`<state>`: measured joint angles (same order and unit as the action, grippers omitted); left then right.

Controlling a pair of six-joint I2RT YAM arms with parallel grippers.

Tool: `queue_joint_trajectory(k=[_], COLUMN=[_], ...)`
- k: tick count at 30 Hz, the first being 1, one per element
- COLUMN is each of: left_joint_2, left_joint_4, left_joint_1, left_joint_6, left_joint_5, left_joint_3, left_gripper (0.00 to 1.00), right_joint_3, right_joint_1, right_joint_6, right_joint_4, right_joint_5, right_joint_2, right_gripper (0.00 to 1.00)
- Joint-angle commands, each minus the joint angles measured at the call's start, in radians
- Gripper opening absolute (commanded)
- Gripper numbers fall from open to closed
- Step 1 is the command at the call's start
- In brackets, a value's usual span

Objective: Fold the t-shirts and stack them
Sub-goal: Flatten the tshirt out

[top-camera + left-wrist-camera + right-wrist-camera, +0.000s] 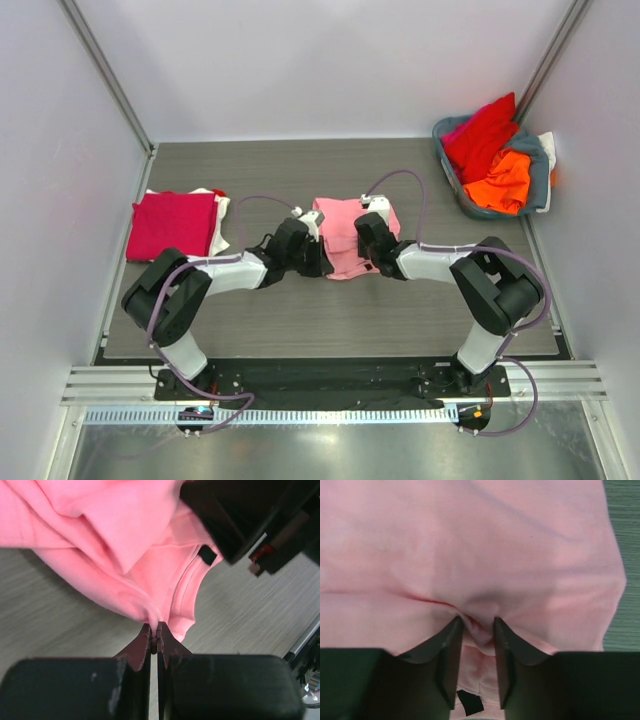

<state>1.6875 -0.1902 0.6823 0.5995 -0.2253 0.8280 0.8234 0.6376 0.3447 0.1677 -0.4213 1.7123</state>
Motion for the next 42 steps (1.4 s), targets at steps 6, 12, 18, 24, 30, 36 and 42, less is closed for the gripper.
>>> queue_joint_trajectory(k=[6, 12, 18, 24, 30, 36, 42], left_joint_2=[-0.132, -0.279, -0.539, -1.068, -1.551, -1.493, -1.125], left_joint_4=[-0.011, -0.005, 0.059, 0.523, 1.024, 1.174, 1.227], left_joint_1=[0.135, 0.328, 0.427, 0.427, 0.424, 0.424, 0.424], left_joint_6=[0.106, 0.242, 0.48, 0.58, 0.677, 0.7, 0.622], left_joint_5=[0.113, 0.246, 0.253, 0.358, 0.723, 0.9, 1.044], left_joint_3=[-0.141, -0.292, -0.538, -0.607, -0.469, -0.336, -0.126], left_gripper=[0.0, 0.0, 0.0, 0.0, 0.0, 0.0, 0.0], right_joint_3=[0.034, 0.034, 0.014, 0.014, -0.015, -0.078, -0.156], right_joint_1=[0.004, 0.001, -0.035, -0.121, -0.174, -0.179, -0.181], right_joint_6=[0.025, 0.048, 0.095, 0.218, 0.321, 0.343, 0.306], right_joint_4=[-0.01, -0.019, -0.051, -0.124, -0.189, -0.183, -0.081], right_joint_5=[-0.074, -0.097, -0.166, -0.224, -0.328, -0.412, -0.319], right_joint_2=[-0.016, -0.019, -0.042, -0.04, -0.083, -0.189, -0.313], right_gripper=[0.14, 0.06, 0.05, 0.04, 0.02, 0.41, 0.75])
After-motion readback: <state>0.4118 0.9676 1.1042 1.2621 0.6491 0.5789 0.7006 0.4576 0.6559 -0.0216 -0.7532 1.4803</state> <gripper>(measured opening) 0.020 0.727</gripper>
